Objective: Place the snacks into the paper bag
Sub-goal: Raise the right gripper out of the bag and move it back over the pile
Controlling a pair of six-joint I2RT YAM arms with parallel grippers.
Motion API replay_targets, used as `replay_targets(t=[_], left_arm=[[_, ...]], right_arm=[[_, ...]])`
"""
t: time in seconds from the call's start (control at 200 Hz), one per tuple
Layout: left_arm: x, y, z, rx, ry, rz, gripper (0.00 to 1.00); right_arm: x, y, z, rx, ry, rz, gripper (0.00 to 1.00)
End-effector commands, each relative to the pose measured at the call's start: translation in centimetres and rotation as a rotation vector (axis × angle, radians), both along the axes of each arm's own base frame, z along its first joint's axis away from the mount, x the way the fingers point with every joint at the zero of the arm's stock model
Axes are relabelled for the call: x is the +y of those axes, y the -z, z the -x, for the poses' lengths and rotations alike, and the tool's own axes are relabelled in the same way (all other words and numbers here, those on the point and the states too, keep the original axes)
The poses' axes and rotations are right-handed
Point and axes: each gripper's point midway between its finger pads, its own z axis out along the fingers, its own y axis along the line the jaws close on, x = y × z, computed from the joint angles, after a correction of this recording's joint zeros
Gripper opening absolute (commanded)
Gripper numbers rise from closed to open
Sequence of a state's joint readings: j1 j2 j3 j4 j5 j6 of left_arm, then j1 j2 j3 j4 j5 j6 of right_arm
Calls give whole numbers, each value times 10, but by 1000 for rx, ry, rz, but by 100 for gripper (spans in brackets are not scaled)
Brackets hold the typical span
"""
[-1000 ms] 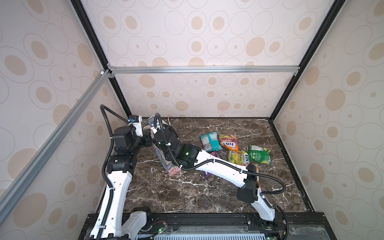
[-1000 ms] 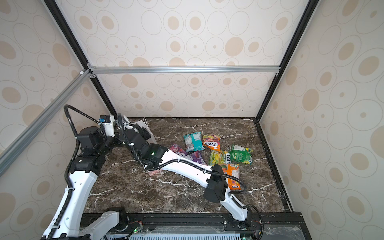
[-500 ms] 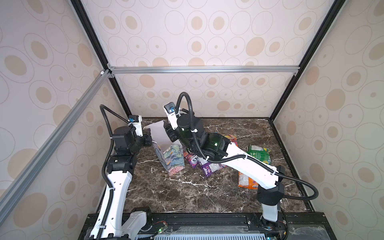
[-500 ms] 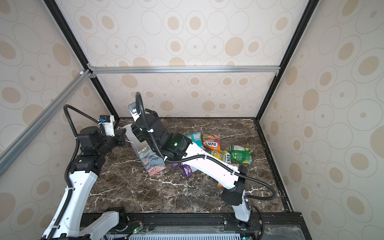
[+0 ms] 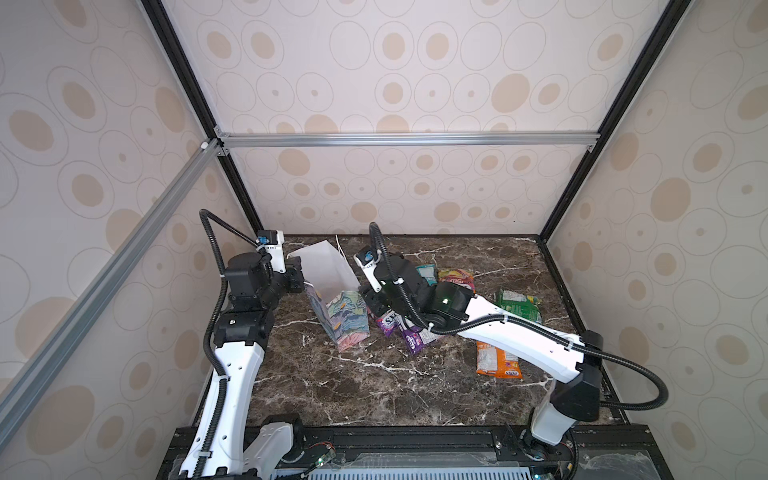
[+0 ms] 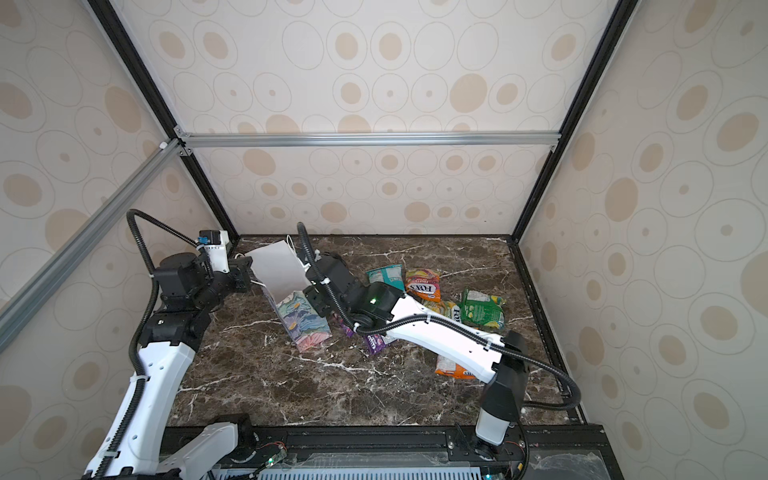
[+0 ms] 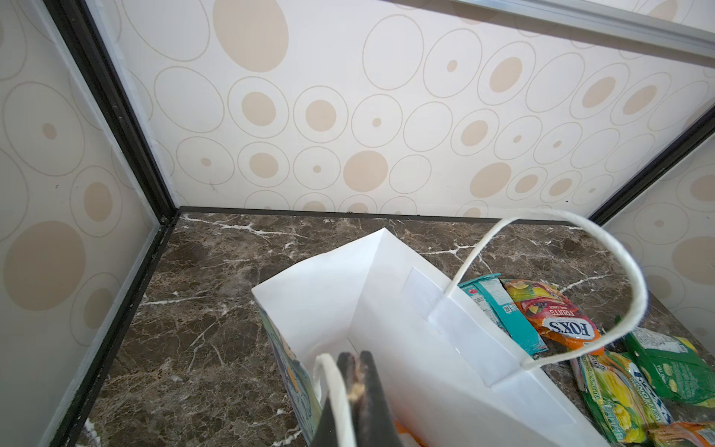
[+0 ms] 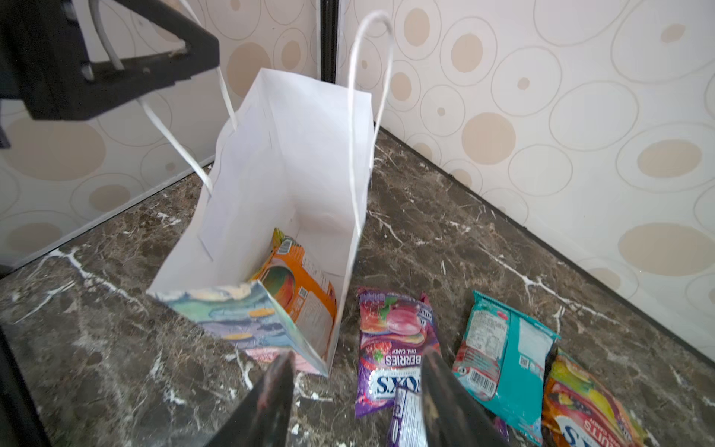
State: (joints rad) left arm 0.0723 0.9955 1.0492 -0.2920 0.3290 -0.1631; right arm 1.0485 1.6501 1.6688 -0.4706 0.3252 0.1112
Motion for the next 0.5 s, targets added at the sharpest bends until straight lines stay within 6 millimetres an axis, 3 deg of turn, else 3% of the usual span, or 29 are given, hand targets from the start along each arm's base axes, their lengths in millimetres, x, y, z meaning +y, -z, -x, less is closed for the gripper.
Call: replay_targets(t=[0.0, 0.315, 0.495], left_arm=[[0, -14, 3, -47, 5, 11, 0], [2, -13, 3, -48, -5, 8, 0], [2, -12, 2, -45, -7, 7, 0]], right_arm=[[-38, 1, -1, 86, 59, -95, 54], [-143, 65, 7, 214, 289, -24, 52], [-211, 88, 9, 198, 537, 257, 51]])
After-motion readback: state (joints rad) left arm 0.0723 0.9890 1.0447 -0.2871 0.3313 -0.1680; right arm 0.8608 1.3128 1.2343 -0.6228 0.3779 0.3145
